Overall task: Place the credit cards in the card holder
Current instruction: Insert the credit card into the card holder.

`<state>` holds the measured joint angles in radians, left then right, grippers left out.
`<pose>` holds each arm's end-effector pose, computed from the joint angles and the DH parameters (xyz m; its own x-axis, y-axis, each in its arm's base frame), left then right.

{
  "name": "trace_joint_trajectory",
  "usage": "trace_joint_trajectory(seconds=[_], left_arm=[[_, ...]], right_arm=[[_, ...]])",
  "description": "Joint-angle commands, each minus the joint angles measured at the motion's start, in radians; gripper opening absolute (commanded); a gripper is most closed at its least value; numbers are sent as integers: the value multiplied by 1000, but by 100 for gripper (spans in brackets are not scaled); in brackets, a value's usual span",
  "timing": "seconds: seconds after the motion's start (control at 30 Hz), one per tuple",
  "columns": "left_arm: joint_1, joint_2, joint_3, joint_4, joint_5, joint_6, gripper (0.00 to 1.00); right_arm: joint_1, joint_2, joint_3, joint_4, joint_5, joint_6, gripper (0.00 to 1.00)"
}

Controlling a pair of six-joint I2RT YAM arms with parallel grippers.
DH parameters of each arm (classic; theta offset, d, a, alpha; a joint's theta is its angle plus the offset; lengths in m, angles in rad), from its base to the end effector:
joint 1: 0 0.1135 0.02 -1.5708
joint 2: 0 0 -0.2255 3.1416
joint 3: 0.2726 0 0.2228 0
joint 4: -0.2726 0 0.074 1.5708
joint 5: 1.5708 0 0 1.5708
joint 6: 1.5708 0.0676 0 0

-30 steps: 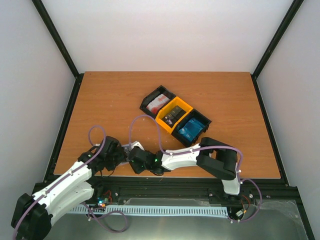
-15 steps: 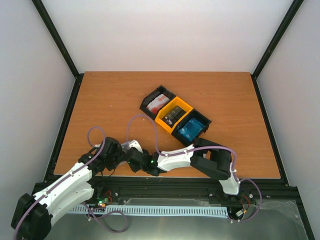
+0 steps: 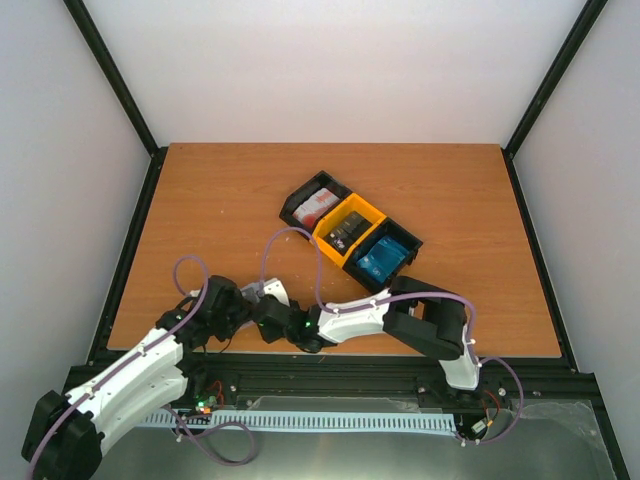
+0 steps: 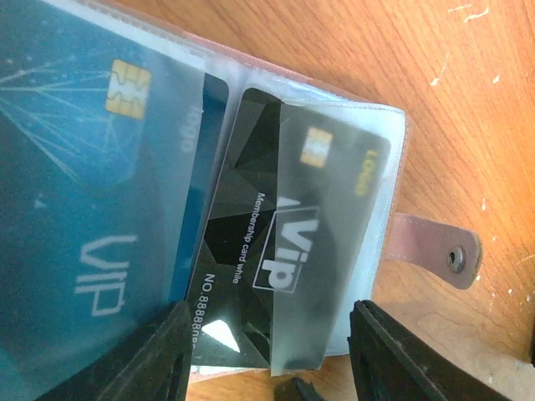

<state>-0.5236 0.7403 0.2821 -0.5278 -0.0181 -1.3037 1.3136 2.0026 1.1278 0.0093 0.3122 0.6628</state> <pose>0.1311 -0.0743 0.1064 -0.6644 -0.7300 -0.1603 -0.5668 0.6320 -0.5285 0.1187 0.3696 0.0868 -0.6878 -0.3130 -0.6549 -0.5664 0.7957 0.2145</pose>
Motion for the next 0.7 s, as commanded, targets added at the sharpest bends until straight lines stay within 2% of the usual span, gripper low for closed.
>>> trace_joint_trajectory(seconds=[0.0, 0.27, 0.67], left_arm=[[0, -5, 37, -116, -66, -38, 55], [1, -22, 43, -98, -73, -32, 54], [0, 2, 36, -96, -77, -31, 55]], right_arm=[[4, -39, -88, -74, -81, 23, 58], [-21, -107, -73, -116, -77, 85, 54], [-68, -96, -22, -136, -103, 111, 50]])
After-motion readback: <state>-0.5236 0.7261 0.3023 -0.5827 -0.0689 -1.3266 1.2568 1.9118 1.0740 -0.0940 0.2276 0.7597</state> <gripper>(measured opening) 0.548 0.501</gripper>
